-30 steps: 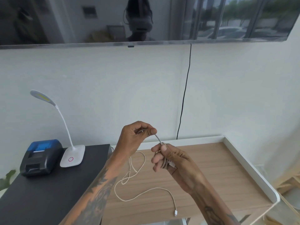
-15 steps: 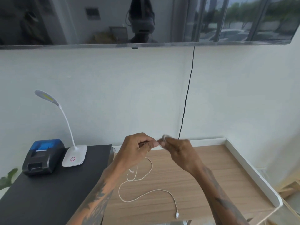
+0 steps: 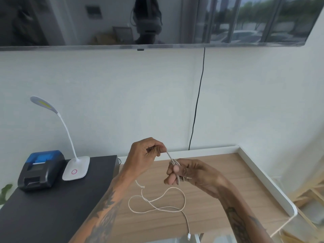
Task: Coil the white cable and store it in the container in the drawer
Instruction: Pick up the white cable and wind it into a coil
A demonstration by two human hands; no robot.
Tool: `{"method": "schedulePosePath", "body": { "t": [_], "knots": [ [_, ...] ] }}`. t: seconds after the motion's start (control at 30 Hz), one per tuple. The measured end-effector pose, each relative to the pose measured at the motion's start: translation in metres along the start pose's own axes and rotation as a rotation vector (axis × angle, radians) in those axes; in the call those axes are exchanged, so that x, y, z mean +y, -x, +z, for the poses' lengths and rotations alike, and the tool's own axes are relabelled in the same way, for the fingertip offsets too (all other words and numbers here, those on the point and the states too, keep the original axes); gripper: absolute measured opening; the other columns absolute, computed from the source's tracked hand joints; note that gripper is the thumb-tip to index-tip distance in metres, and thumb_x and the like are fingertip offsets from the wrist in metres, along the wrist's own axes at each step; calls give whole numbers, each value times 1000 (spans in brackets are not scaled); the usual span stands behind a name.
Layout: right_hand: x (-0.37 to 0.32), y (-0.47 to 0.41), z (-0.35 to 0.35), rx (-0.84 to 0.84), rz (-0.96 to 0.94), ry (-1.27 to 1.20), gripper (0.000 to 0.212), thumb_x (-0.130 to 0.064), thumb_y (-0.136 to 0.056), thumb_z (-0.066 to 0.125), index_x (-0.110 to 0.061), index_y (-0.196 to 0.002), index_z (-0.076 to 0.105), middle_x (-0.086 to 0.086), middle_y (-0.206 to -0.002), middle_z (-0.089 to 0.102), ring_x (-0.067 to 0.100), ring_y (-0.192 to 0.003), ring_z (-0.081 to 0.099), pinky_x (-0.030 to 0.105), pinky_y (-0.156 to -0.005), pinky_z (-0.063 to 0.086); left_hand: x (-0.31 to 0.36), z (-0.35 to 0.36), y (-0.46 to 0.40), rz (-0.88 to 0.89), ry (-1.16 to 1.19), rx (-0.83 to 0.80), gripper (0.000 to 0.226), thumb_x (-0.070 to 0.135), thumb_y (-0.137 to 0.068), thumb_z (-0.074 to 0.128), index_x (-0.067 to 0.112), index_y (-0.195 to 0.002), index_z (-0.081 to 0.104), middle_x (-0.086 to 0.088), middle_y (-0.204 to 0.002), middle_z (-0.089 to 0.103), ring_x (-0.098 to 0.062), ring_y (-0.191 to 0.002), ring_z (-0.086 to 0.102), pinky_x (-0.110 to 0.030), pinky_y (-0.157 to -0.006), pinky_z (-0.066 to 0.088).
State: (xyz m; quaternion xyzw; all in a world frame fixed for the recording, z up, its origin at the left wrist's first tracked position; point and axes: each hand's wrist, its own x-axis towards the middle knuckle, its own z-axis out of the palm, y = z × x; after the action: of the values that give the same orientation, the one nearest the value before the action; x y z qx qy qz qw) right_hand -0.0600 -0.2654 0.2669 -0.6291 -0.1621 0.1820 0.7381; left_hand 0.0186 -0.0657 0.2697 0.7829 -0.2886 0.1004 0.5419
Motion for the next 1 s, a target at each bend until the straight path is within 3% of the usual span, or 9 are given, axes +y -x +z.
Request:
{"method": "schedulePosePath", "body": {
  "t": [0.13, 0.27, 0.33, 0.4, 0.53, 0.6, 0.67, 0.8, 1.0],
  "knots": [
    [-1, 2, 6, 83, -169, -240, 27, -20, -93, 63, -1, -110, 72, 20, -104, 76, 26, -90, 70, 28, -82, 55, -11, 5, 13, -142, 60, 17, 30, 46, -82, 66, 20, -87, 79, 11, -59, 64, -1, -57, 56, -14, -58, 43],
    [-14, -8, 5, 405, -442, -514, 29, -19, -88, 68, -6, -113, 74, 18, -123, 71, 26, -113, 69, 28, -91, 57, -20, 16, 35, -151, 32, -105, 35, 53, -88, 63, 23, -92, 80, 11, -55, 60, -1, -50, 45, -14, -52, 34],
    [-15, -16, 3, 660, -452, -232, 25, -22, -90, 69, -14, -113, 76, 2, -126, 72, 13, -114, 68, 23, -94, 54, -17, 23, 42, -132, 10, -176, 38, 55, -92, 60, 21, -92, 78, 10, -55, 58, 0, -49, 44, -12, -50, 33],
    [-10, -20, 2, 802, -426, 342, 21, -15, -100, 59, -10, -114, 73, -3, -118, 74, -2, -107, 68, 12, -91, 51, -11, 24, 41, -79, -31, -188, 38, 51, -95, 60, 17, -89, 76, 4, -56, 57, -1, -50, 44, -14, -49, 34],
    [12, -18, 3, 491, -261, 872, 23, -17, -103, 53, -6, -95, 71, -1, -95, 80, 1, -79, 69, 17, -75, 52, -3, 2, 25, 32, -167, -72, 16, 30, -94, 68, 19, -89, 79, 7, -66, 65, -4, -57, 54, -16, -55, 40],
    [17, -11, 3, 323, -132, 706, 31, -34, -103, 50, -15, -95, 73, -4, -87, 80, 18, -78, 66, 27, -75, 53, -1, -9, 20, 3, -166, -65, 14, 33, -90, 69, 24, -87, 80, 8, -75, 72, -9, -62, 61, -21, -59, 47],
    [14, -6, 2, 213, -58, 432, 35, -41, -99, 53, -12, -99, 73, -1, -84, 78, 18, -79, 62, 20, -75, 51, -1, -9, 18, -26, -121, -61, 11, 29, -89, 72, 28, -81, 78, 7, -78, 74, -12, -63, 63, -25, -61, 49],
    [10, -3, 1, 116, -15, 71, 38, -29, -95, 61, 4, -113, 67, 5, -93, 78, 11, -83, 64, 15, -75, 48, -7, 3, 18, -51, -38, -2, 21, 11, -92, 71, 27, -80, 76, 16, -79, 76, -3, -62, 63, -16, -61, 50],
    [6, 0, 4, 2, -24, -190, 26, -14, -98, 54, 2, -115, 66, 11, -92, 78, 14, -77, 64, 19, -74, 48, -5, 16, 16, -95, 16, 55, 18, 9, -92, 71, 20, -80, 75, 21, -74, 74, 7, -66, 66, -4, -60, 44]
  ]
}}
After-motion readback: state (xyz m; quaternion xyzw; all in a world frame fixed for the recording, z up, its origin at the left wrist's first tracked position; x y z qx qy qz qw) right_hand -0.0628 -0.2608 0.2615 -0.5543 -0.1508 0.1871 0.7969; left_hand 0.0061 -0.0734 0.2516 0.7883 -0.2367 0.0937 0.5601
